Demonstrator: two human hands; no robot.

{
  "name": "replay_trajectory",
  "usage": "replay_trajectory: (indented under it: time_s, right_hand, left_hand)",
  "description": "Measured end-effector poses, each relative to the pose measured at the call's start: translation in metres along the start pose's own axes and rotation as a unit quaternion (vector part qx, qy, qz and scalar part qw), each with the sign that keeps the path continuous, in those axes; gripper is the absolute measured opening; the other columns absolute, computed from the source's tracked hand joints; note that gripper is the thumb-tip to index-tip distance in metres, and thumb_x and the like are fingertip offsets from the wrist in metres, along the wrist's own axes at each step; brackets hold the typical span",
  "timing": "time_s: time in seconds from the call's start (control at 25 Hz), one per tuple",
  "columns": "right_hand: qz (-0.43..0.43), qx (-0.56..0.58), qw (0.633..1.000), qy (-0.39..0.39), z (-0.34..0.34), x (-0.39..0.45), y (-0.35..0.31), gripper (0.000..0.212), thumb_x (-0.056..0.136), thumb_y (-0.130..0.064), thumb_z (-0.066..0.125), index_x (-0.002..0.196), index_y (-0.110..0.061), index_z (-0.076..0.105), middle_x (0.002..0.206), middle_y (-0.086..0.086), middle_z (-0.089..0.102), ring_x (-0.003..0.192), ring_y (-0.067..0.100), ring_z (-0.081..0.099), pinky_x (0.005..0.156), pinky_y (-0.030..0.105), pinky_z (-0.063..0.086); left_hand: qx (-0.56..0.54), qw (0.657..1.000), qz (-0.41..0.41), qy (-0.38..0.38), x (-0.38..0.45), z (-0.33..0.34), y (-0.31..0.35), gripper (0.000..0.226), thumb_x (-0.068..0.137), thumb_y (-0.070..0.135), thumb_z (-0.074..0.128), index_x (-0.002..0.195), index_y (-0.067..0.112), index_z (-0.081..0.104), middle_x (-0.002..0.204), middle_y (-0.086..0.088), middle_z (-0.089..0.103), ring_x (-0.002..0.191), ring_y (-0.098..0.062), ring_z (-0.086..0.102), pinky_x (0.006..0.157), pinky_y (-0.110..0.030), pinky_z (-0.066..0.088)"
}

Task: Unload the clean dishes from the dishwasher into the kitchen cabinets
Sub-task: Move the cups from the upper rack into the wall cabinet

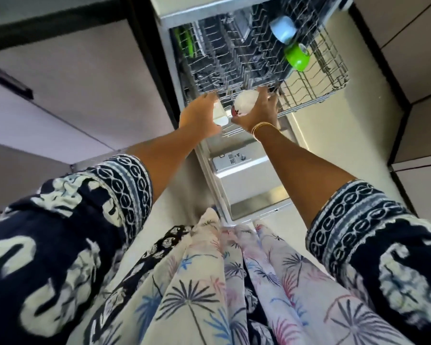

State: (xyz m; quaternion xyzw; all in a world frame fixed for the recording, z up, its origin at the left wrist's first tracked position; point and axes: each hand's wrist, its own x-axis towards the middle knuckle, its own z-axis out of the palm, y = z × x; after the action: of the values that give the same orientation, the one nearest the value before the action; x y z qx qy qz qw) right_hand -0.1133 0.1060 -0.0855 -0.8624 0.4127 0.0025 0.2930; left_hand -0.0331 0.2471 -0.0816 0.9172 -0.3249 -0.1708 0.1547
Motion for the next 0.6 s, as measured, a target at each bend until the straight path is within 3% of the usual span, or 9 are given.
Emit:
replay_trajectory:
  time_s: [0.24, 0.48, 0.6]
  right_hand:
    - [-0.063, 0.010, 0.997, -0.047, 0.042, -0.094, -0.067, 0.094, 0.059, -0.043, 0.083, 0.136, -0.021, 0.033, 0.134, 0.016, 0.036, 0.121, 0.040, 0.045, 0.100, 0.044, 0.046]
    - [-0.151, 0.024, 0.985, -0.081, 0.083, -0.177, -0.146, 0.094, 0.055, -0.042, 0.082, 0.134, -0.020, 0.036, 0.129, 0.015, 0.038, 0.118, 0.038, 0.048, 0.098, 0.040, 0.048]
    - [-0.207, 0.014, 0.973, -0.100, 0.098, -0.205, -0.186, 0.094, 0.056, -0.042, 0.082, 0.135, -0.020, 0.036, 0.127, 0.015, 0.039, 0.114, 0.037, 0.050, 0.094, 0.038, 0.050]
  left_hand:
    - [-0.038, 0.992, -0.108, 0.044, -0.124, -0.039, -0.073, 0.071, 0.067, 0.032, 0.075, 0.130, 0.019, 0.046, 0.122, -0.011, 0.049, 0.109, -0.034, 0.055, 0.087, -0.044, 0.049]
    - [-0.062, 0.974, -0.200, 0.085, -0.225, -0.074, -0.147, 0.074, 0.065, 0.034, 0.075, 0.132, 0.020, 0.046, 0.129, -0.008, 0.050, 0.116, -0.031, 0.052, 0.091, -0.042, 0.045]
    - [-0.095, 0.960, -0.232, 0.123, -0.258, -0.092, -0.178, 0.070, 0.063, 0.035, 0.076, 0.125, 0.017, 0.049, 0.124, -0.008, 0.055, 0.110, -0.029, 0.056, 0.086, -0.040, 0.049]
